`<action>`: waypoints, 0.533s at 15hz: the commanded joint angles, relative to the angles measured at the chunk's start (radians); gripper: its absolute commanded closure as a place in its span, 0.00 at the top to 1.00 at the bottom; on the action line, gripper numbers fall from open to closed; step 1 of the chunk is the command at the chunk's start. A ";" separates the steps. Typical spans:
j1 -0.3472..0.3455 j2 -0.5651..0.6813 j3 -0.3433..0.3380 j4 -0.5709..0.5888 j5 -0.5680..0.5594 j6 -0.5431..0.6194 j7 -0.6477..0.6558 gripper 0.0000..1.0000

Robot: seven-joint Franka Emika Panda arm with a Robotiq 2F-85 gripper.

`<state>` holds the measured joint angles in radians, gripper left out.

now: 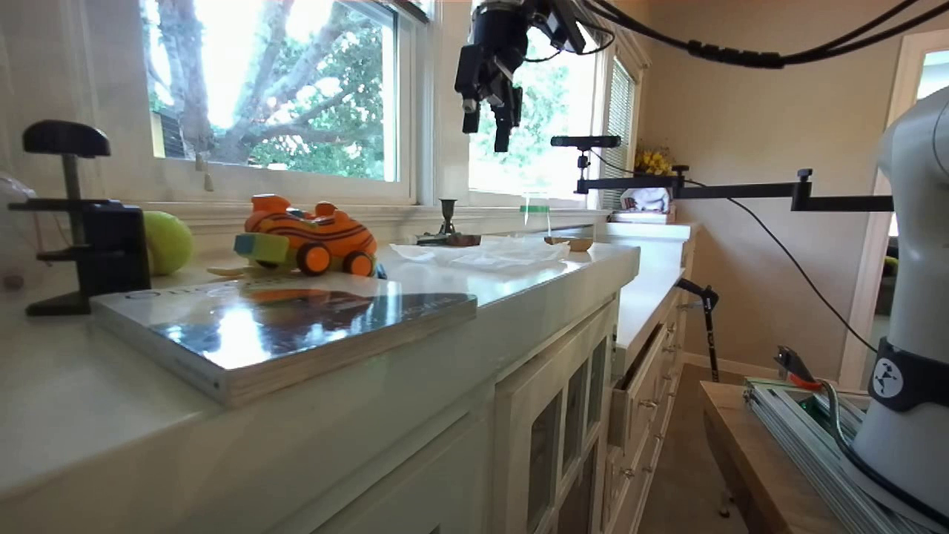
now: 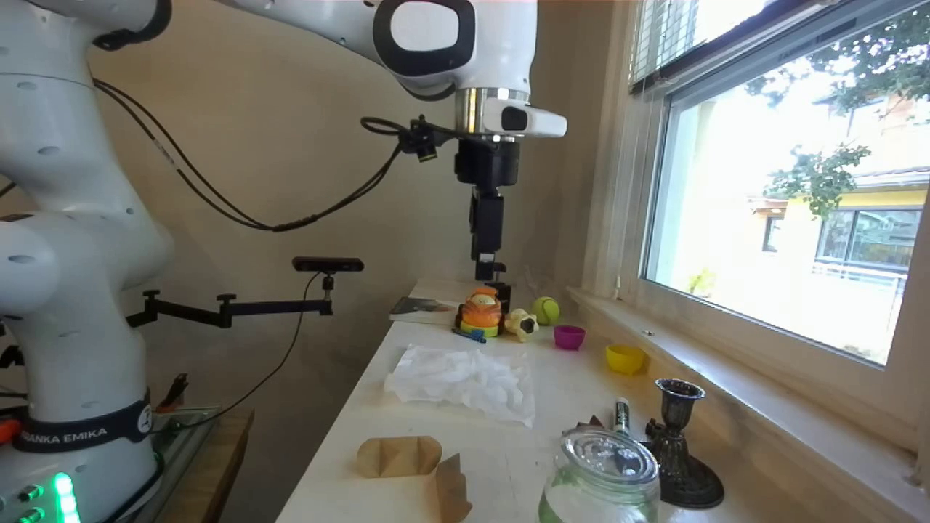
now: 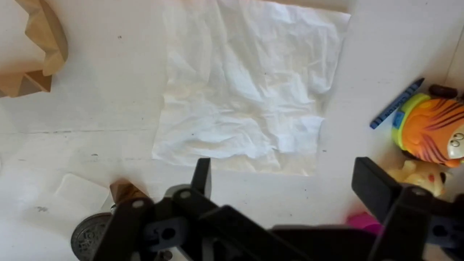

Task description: Use the paper towel to wipe the surface

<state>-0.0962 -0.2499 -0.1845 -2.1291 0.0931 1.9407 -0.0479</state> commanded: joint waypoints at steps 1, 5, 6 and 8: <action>-0.015 -0.004 0.015 -0.054 0.005 0.077 0.022 1.00; -0.012 0.002 0.017 -0.101 0.006 0.116 0.011 1.00; -0.012 0.001 0.021 -0.112 -0.002 0.136 0.012 1.00; -0.010 -0.001 0.023 -0.131 -0.006 0.159 -0.006 1.00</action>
<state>-0.0967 -0.2415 -0.1765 -2.2274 0.0941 2.0543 -0.0420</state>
